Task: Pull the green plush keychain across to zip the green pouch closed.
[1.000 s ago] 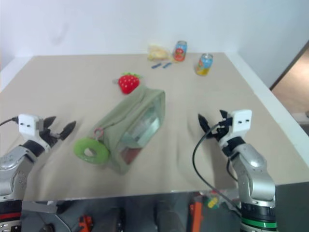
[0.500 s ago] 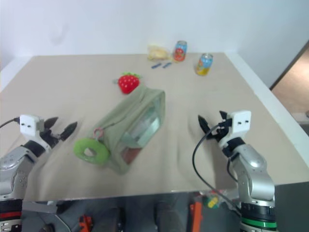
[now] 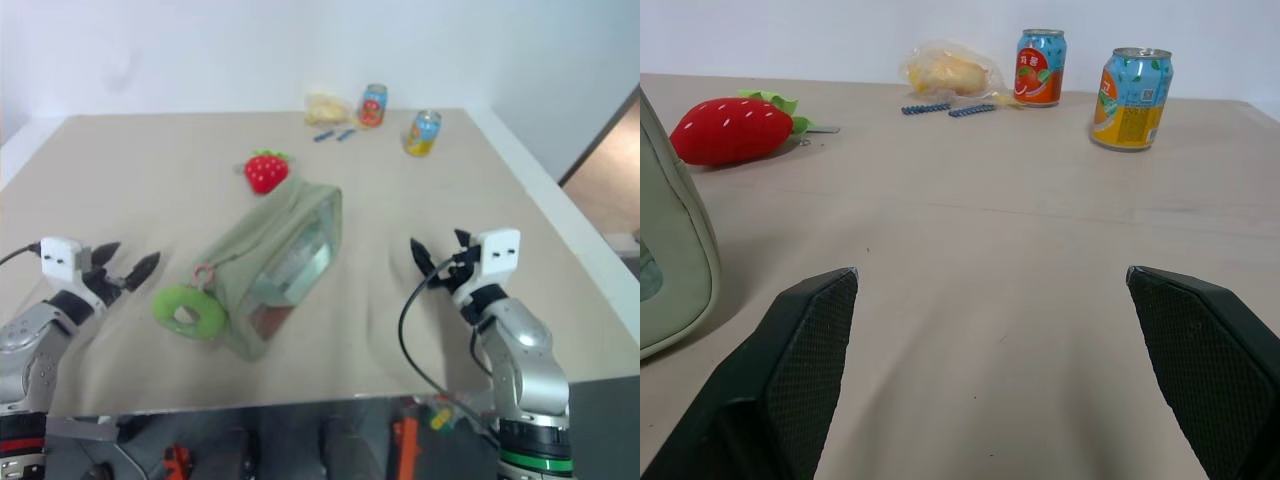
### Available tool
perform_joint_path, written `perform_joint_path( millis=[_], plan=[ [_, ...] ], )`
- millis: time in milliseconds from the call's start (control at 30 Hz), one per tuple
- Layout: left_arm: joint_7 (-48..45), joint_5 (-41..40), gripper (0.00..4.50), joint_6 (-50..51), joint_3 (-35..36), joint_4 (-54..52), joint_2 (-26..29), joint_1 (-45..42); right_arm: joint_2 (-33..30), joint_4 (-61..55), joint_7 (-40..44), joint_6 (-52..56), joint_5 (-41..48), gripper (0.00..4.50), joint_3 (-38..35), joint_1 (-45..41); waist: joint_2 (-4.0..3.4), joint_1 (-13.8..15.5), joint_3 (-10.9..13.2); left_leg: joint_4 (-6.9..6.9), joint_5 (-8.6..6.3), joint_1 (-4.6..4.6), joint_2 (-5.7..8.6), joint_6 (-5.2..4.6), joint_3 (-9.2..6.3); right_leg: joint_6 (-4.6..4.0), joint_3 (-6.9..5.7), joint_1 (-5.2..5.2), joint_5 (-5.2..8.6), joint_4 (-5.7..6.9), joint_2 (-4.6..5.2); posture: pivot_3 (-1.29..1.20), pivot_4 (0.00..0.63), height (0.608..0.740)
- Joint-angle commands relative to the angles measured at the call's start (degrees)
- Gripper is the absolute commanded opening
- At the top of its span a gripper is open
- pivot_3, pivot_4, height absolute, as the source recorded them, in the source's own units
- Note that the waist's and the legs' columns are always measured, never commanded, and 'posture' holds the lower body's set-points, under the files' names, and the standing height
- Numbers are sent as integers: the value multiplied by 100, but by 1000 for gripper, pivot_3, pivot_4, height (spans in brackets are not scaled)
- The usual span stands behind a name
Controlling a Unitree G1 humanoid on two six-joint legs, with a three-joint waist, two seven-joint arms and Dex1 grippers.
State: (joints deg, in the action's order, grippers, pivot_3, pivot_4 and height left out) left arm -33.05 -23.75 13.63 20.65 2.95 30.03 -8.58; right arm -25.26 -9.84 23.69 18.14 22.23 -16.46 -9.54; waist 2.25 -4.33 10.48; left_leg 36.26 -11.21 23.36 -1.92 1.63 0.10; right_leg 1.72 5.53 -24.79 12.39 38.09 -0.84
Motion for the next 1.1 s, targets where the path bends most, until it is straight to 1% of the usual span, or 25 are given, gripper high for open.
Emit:
perform_joint_path(
  millis=[33,467,533,600,867,900,933,1000,1100],
  plan=[
    [-36,-74,4454,-64,100,-69,67,-81,-50,-120,25,-118,7,4469,-80,-31,0,0,0,0,0,0,0,0,0,0,0,0,0,0,0,0,150,740],
    [-36,-74,4454,-64,100,-69,68,-81,-50,-120,25,-118,7,4469,-80,-31,0,0,0,0,0,0,0,0,1,0,1,0,0,0,0,0,150,740],
    [-335,-634,4454,269,188,-363,181,-466,-174,-89,210,-17,185,4469,-161,-135,3,0,2,0,0,1,0,0,1,0,0,-1,0,0,0,0,150,740],
    [-473,-893,4454,440,231,-487,239,-638,-233,-70,297,26,268,4469,-196,-182,5,12,3,4,2,8,0,-3,-2,4,-5,-4,-2,0,0,0,150,740],
    [-462,-991,4454,544,232,-522,293,-633,-260,-56,312,33,303,4469,-193,-186,4,-12,2,-2,1,5,3,-3,4,17,8,-7,-7,0,-1,0,150,740],
    [-746,-1343,4454,857,203,-825,468,-700,-323,-79,386,104,365,4469,-197,-234,4,-9,2,-2,1,5,3,-3,3,17,7,-7,-7,0,-1,0,150,740],
    [-810,-1167,4454,855,-230,-954,388,-936,-225,-162,247,225,350,4469,-76,-347,8,-9,4,-2,1,5,4,-3,3,15,7,-7,-6,0,-1,0,150,740],
    [-861,-891,4454,816,-763,-1058,277,-1224,-147,-241,242,359,388,4469,90,-459,9,16,5,5,2,9,6,-3,2,13,7,-6,-5,0,0,0,150,740],
    [-1141,-1080,4454,858,-820,-1213,288,-1315,-385,-221,852,313,494,4469,235,-462,9,14,5,9,10,6,20,-11,3,21,25,8,-9,-3,2,0,150,740]
  ],
)
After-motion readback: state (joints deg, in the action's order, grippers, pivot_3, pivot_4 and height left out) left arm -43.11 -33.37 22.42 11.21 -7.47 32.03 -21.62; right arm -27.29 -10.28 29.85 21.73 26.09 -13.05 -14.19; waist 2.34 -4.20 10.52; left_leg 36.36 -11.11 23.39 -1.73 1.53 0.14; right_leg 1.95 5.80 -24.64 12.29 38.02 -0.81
